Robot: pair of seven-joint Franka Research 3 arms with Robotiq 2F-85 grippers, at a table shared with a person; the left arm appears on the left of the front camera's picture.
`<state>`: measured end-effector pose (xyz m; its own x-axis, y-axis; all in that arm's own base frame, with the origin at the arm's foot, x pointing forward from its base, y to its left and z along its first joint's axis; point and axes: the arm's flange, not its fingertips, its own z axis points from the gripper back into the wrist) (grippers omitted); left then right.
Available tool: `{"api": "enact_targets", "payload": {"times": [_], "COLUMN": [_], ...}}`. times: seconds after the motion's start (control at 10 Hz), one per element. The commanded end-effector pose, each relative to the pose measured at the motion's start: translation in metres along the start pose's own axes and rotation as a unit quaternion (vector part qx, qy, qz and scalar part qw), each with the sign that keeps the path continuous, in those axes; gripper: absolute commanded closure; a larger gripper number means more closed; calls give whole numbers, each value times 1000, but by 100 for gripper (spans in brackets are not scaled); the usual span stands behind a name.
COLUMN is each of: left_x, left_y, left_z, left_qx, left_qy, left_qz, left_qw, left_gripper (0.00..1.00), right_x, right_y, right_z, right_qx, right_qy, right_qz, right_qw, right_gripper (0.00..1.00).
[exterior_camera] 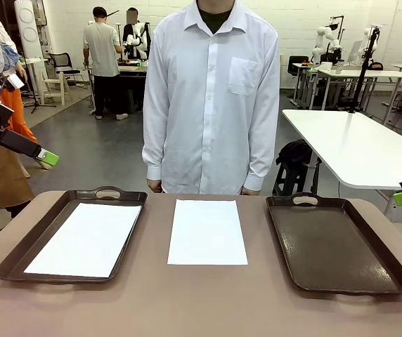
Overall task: Sort the A4 documents.
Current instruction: Receive the A4 Paper.
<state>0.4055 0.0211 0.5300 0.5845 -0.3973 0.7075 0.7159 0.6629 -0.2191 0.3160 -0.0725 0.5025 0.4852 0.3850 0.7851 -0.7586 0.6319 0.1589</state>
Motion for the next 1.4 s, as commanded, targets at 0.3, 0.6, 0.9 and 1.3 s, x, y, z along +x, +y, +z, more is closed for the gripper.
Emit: {"api": "enact_targets", "payload": {"times": [0.3,0.6,0.9,1.3], "left_x": [0,0,0,0], "left_y": [-1,-1,-1,-1], "left_z": [-2,-2,-2,-2], "left_qx": [-9,-9,-9,-9], "left_qy": [-4,-4,-4,-4], "left_qz": [2,2,2,2], "left_qw": [1000,1000,1000,1000], "left_gripper": [0,0,0,0], "right_x": [0,0,0,0], "right_y": [-3,-3,-3,-3], "right_z": [-1,-1,-1,-1], "right_qx": [8,8,8,8], "right_qy": [-11,-11,-11,-11], "right_qz": [5,5,5,5], "right_qw": [1000,1000,1000,1000], "right_gripper": [0,0,0,0]}}
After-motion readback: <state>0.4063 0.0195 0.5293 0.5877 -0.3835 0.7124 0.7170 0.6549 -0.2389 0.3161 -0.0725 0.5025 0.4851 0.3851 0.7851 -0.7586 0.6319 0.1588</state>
